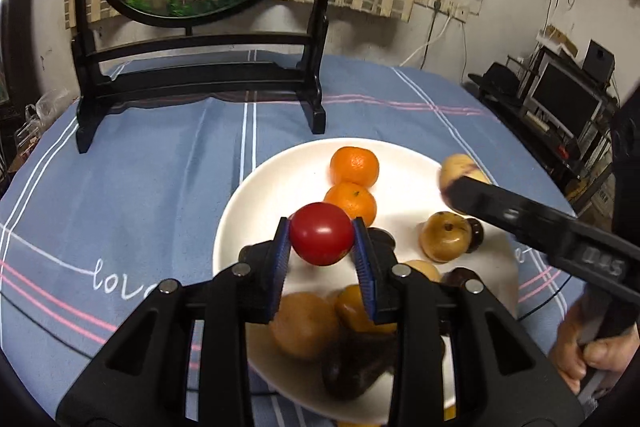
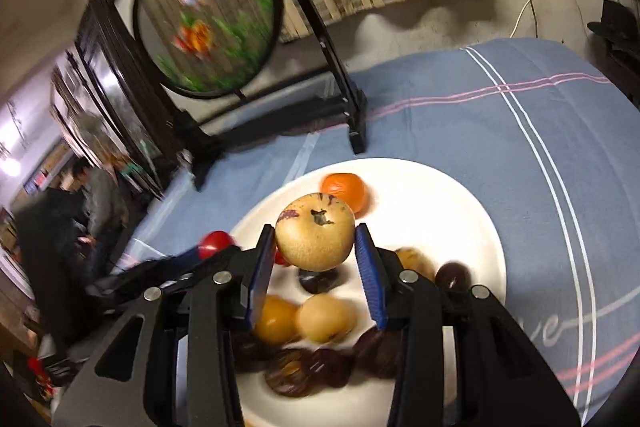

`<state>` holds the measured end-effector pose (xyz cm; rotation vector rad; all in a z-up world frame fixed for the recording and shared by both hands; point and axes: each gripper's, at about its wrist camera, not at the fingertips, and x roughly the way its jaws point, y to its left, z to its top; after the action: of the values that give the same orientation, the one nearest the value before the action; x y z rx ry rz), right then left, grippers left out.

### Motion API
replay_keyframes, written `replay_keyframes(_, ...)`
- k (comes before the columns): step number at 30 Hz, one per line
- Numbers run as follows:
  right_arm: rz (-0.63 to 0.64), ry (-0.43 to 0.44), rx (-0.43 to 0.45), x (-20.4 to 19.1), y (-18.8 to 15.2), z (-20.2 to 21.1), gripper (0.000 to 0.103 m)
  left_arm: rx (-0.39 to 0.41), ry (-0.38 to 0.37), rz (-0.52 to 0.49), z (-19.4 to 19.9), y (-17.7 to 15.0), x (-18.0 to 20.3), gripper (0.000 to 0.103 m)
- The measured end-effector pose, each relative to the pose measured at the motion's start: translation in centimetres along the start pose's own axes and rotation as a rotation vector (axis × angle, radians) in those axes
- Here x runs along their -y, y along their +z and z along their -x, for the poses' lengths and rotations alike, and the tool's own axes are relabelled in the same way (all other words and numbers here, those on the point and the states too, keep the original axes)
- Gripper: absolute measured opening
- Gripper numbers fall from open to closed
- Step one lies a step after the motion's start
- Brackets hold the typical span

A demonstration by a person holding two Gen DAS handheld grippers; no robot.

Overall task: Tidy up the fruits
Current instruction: 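Lower the tomato and pale fruit onto the plate and open both tools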

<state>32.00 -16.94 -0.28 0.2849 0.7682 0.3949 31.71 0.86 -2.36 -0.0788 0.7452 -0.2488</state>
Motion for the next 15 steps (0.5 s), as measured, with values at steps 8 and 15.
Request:
replay_keyframes(8,0.04,-0.088,-0.078,1.6,0.4,-4.0,0.041,-0.049,-0.003,-0.06,-2.8,0.4,1.0,0.032)
replay_keyframes(15,0.062,-0.123,-0.111,1.5,0.9,-4.7,0.075,-0.065,0.018,-0.064,-3.7,-0.1,0.8,0.06)
